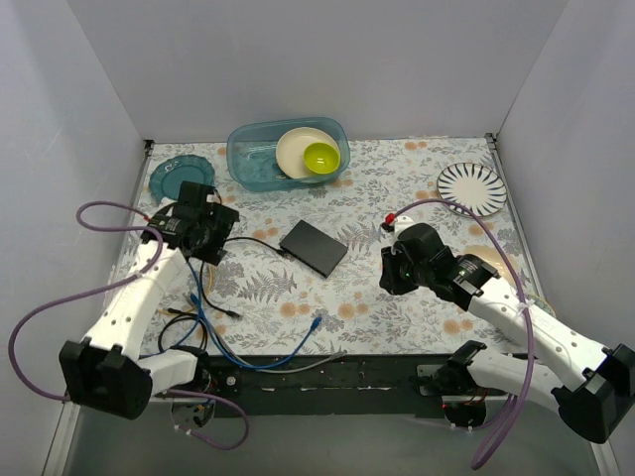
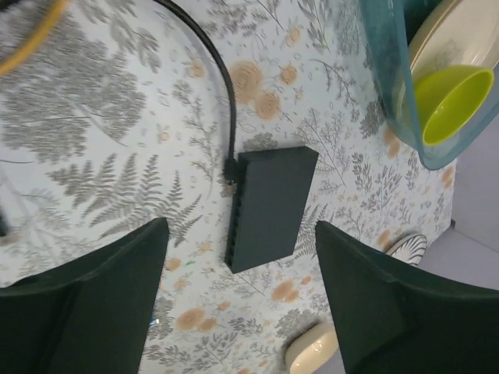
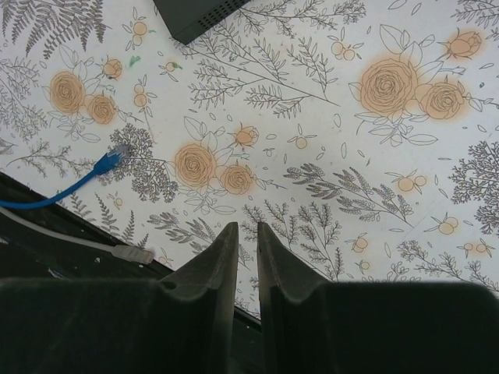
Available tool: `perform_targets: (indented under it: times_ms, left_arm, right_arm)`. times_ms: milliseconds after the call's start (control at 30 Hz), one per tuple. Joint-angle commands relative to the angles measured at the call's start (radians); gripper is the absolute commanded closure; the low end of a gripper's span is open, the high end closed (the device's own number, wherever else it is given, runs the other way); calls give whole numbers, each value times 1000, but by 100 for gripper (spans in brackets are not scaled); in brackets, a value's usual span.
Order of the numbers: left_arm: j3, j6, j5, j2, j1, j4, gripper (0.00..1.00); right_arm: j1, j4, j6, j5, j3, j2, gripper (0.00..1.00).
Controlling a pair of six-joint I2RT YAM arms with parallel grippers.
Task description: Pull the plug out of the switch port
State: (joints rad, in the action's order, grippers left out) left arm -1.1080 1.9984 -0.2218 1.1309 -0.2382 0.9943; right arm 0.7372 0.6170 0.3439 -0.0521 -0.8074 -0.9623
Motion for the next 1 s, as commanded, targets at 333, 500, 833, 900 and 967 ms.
perform_targets:
  times_ms: [333, 500, 833, 900, 967]
  left_arm:
    - [-193, -162, 156, 664, -95, -465, 46]
    - [-271, -185, 110, 773, -79, -468, 48]
    - [-198, -262, 268, 836, -141, -540, 61]
    - [-132, -257, 288, 802, -171, -563, 64]
    - [-89, -247, 326, 784, -188, -588, 66]
  right_arm:
    - [-64, -131, 78, 156, -133, -263, 95]
    - [-90, -178, 125, 189, -161, -371, 98]
    - [-143, -244, 222, 228, -124, -458, 99]
    - [-166, -257, 231, 232, -113, -466, 99]
    - [-191, -264, 234, 233, -107, -475, 99]
